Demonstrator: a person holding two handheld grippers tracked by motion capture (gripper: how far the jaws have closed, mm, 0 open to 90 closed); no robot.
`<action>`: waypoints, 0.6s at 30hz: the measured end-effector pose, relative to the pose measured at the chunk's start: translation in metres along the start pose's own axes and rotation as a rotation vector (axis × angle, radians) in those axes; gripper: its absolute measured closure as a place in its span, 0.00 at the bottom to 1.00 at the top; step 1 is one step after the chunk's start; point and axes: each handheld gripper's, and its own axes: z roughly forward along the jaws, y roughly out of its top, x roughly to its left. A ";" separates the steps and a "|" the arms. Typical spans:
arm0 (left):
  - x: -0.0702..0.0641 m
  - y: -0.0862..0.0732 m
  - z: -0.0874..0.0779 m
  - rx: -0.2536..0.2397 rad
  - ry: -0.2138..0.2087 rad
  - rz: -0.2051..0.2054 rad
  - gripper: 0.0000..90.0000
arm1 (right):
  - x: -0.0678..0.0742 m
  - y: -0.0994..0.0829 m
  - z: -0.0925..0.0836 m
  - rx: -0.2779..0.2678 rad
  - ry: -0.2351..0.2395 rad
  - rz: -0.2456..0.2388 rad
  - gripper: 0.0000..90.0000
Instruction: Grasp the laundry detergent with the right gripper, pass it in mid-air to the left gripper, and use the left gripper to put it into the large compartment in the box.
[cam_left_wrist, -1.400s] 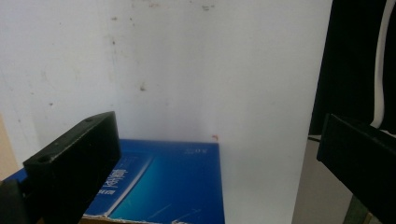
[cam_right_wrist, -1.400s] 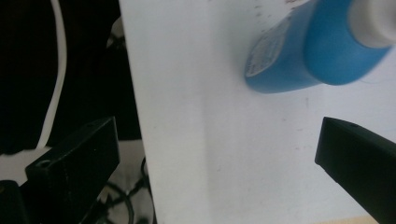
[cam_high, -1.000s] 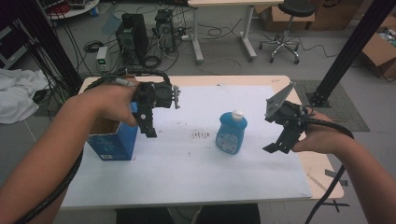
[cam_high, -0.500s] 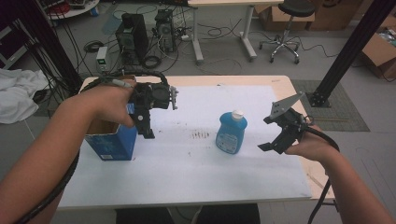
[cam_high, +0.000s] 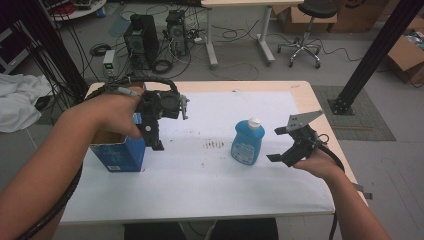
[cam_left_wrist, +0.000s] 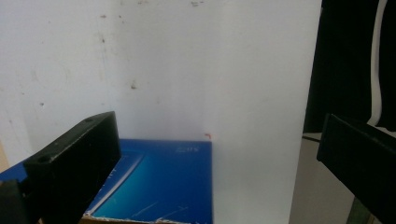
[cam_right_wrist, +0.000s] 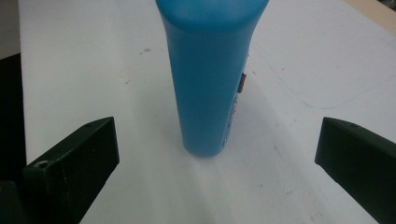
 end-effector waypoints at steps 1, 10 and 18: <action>0.000 0.000 0.000 -0.003 0.000 -0.001 0.00 | 0.000 -0.002 0.003 -0.014 -0.002 0.004 0.00; -0.003 -0.003 0.001 -0.005 0.000 0.003 0.00 | -0.002 -0.015 0.027 -0.088 -0.016 0.048 0.00; -0.004 -0.004 0.002 -0.006 -0.001 0.004 0.00 | 0.000 -0.021 0.042 -0.165 -0.026 0.068 0.00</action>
